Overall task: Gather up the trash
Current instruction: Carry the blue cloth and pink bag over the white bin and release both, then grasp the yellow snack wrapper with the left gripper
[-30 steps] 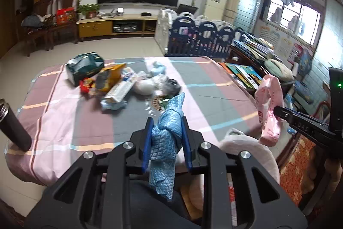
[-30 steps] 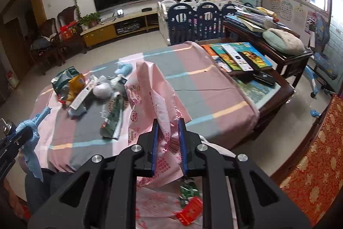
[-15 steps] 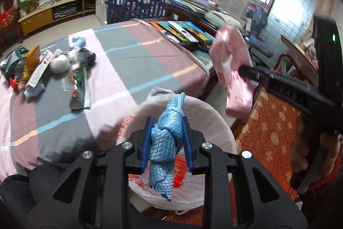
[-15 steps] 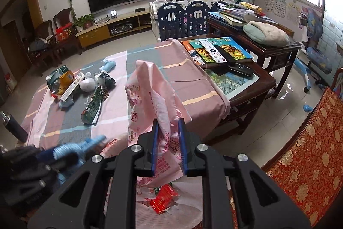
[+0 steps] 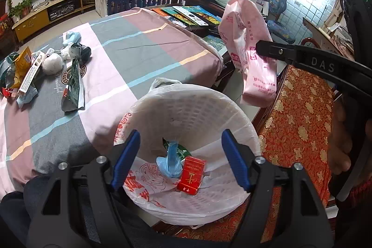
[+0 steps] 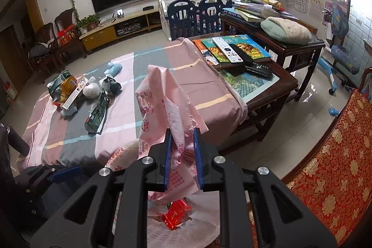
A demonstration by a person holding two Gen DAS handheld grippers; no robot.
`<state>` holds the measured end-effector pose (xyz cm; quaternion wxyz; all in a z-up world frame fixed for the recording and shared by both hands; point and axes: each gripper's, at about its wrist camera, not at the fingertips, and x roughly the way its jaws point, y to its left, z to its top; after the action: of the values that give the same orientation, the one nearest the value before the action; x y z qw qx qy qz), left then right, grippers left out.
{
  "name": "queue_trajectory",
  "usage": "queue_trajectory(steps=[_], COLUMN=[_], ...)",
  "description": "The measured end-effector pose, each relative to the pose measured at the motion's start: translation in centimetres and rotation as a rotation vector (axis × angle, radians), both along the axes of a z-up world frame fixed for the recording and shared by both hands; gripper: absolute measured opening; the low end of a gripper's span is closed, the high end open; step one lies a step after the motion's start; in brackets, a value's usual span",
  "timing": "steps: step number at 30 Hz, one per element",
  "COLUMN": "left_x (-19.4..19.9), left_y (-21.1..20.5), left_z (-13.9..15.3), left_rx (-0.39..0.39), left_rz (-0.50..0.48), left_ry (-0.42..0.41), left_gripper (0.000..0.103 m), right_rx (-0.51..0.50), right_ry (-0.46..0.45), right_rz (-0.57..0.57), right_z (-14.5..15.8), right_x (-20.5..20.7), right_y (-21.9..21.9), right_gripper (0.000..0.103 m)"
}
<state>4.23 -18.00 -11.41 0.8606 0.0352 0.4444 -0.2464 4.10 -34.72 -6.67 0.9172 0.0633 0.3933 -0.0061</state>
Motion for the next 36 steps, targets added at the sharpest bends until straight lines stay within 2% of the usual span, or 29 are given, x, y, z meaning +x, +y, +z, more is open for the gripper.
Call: queue_trajectory(steps=[4, 7, 8, 9, 18, 22, 27, 32, 36], left_x=[0.5, 1.4, 1.7, 1.9, 3.7, 4.3, 5.1, 5.5, 7.6], left_y=[1.2, 3.2, 4.0, 4.7, 10.1, 12.5, 17.3, 22.0, 25.3], left_z=[0.4, 0.9, 1.0, 1.0, -0.7, -1.6, -2.8, -3.3, -2.5], left_rx=[0.049, 0.069, 0.068, 0.065, 0.037, 0.042, 0.099, 0.093, 0.068], left_rz=[0.075, 0.168, 0.204, 0.227, 0.415, 0.481, 0.619, 0.735, 0.79], left_ry=[-0.033, -0.052, -0.053, -0.05, 0.034, 0.039, 0.035, 0.047, 0.033], left_gripper=[0.08, 0.081, 0.081, 0.081, 0.081, 0.081, 0.081, 0.08, 0.078], right_rx=[-0.017, -0.034, -0.027, -0.013, 0.044, 0.058, 0.083, 0.054, 0.072], right_ry=[0.052, 0.097, 0.096, 0.095, 0.134, 0.168, 0.226, 0.223, 0.224], right_rz=[0.021, 0.026, 0.023, 0.021, 0.003, 0.01, 0.074, 0.164, 0.205], right_z=[-0.8, -1.5, -1.6, -1.6, -2.4, -3.6, -5.3, -5.3, -5.1], right_x=[0.4, 0.7, 0.7, 0.6, 1.3, 2.4, 4.3, 5.8, 6.8], right_y=[0.5, 1.0, 1.0, 0.9, 0.8, 1.8, 5.5, 10.1, 12.4], right_gripper=[0.022, 0.047, 0.059, 0.064, 0.066, 0.066, 0.066, 0.066, 0.066])
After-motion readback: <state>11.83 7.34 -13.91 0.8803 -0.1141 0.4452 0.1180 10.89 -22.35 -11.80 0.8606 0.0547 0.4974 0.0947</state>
